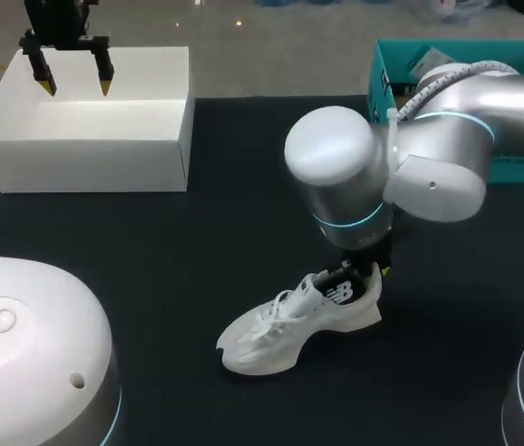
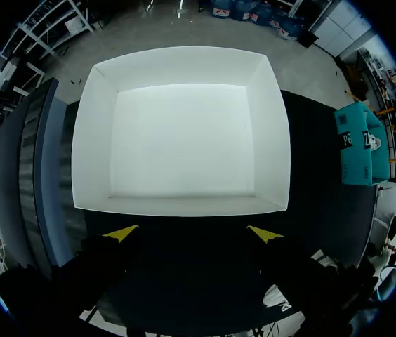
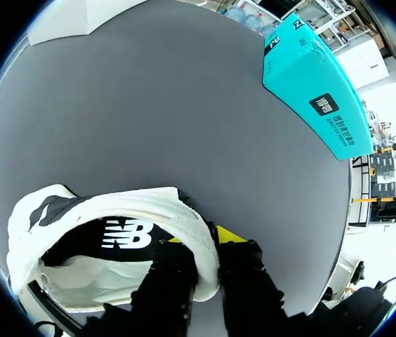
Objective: Take the shoe out of the shoebox, open the shoe tongue, remove and reinsert the insole, then place the shoe into the shoebox
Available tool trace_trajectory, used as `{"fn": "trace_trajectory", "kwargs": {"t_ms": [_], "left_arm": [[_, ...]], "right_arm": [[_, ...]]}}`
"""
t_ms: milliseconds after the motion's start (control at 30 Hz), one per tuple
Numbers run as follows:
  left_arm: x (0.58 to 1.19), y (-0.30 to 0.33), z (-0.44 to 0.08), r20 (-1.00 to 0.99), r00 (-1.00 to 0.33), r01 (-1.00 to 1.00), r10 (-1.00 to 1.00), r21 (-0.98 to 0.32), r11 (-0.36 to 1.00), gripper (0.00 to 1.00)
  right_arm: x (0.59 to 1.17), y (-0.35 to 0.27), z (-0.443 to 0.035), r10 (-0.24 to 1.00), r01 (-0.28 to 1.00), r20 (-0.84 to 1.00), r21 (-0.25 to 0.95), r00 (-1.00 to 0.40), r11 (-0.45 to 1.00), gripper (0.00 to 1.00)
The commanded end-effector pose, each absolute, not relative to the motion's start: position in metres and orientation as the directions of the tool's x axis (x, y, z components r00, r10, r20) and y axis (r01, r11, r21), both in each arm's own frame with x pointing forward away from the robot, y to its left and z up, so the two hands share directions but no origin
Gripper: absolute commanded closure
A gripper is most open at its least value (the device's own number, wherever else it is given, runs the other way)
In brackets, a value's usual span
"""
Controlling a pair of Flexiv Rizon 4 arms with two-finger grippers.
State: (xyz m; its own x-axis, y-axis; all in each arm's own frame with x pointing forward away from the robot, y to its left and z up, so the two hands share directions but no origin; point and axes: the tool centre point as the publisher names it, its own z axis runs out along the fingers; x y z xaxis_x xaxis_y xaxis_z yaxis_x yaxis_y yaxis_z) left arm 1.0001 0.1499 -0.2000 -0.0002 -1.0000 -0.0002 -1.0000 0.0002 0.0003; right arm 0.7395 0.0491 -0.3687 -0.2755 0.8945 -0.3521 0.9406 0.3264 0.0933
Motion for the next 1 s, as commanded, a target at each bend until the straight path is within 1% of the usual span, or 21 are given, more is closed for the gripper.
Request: {"fn": "trace_trajectory", "kwargs": {"t_ms": [33, 67, 333, 400, 467, 500, 567, 600, 633, 667, 700, 733, 767, 1000], "left_arm": [[1.0, 0.15, -0.2, 0.0, 0.0, -1.0, -1.0, 0.0, 0.0, 0.0], [1.0, 0.15, -0.2, 0.0, 0.0, -1.0, -1.0, 0.0, 0.0, 0.0], [1.0, 0.15, -0.2, 0.0, 0.0, -1.0, -1.0, 0.0, 0.0, 0.0], [1.0, 0.15, -0.2, 0.0, 0.0, -1.0, -1.0, 0.0, 0.0, 0.0], [1.0, 0.15, -0.2, 0.0, 0.0, -1.0, -1.0, 0.0, 0.0, 0.0], [1.0, 0.15, -0.2, 0.0, 0.0, -1.0, -1.0, 0.0, 0.0, 0.0], [1.0, 0.15, -0.2, 0.0, 0.0, -1.0, -1.0, 0.0, 0.0, 0.0], [1.0, 0.15, -0.2, 0.0, 0.0, -1.0, -1.0, 0.0, 0.0, 0.0], [1.0, 0.15, -0.2, 0.0, 0.0, -1.0, -1.0, 0.0, 0.0, 0.0], [1.0, 0.15, -0.2, 0.0, 0.0, -1.0, -1.0, 0.0, 0.0, 0.0], [1.0, 0.15, -0.2, 0.0, 0.0, -1.0, -1.0, 0.0, 0.0, 0.0], [1.0, 0.15, -0.2, 0.0, 0.0, -1.0, -1.0, 0.0, 0.0, 0.0], [1.0, 0.15, -0.2, 0.0, 0.0, -1.0, -1.0, 0.0, 0.0, 0.0], [1.0, 0.15, -0.2, 0.0, 0.0, -1.0, -1.0, 0.0, 0.0, 0.0]], "right_arm": [[0.741, 0.045, -0.36, 0.911, 0.939, -0.278, 0.069, -0.306, 0.336, 0.09], [0.74, 0.044, -0.357, 0.912, 0.937, -0.261, 0.065, -0.316, 0.344, 0.0], [0.732, 0.034, -0.325, 0.904, 0.92, -0.185, 0.009, -0.384, 0.393, 0.0], [0.729, 0.029, -0.315, 0.9, 0.908, -0.138, 0.021, -0.413, 0.419, 0.0], [0.725, 0.025, -0.304, 0.878, 0.876, -0.045, 0.064, -0.476, 0.478, 0.0], [0.722, 0.023, -0.297, 0.837, 0.833, 0.028, 0.123, -0.546, 0.539, 0.0], [0.719, 0.019, -0.285, 0.685, 0.689, 0.118, 0.251, -0.719, 0.68, 0.0], [0.715, 0.015, -0.279, 0.576, 0.598, 0.178, 0.352, -0.798, 0.72, 0.0], [0.712, 0.01, -0.275, 0.457, 0.502, 0.209, 0.408, -0.865, 0.763, 0.0], [0.709, 0.004, -0.271, 0.324, 0.411, 0.257, 0.472, -0.91, 0.78, 0.0], [0.707, -0.004, -0.267, 0.157, 0.326, 0.334, 0.546, -0.929, 0.772, 0.0], [0.705, -0.012, -0.265, 0.045, 0.257, 0.345, 0.598, -0.937, 0.759, 0.0], [0.704, -0.018, -0.263, -0.024, 0.213, 0.342, 0.637, -0.94, 0.741, 0.0], [0.704, -0.018, -0.263, -0.024, 0.213, 0.342, 0.637, -0.94, 0.741, 0.0]]}}
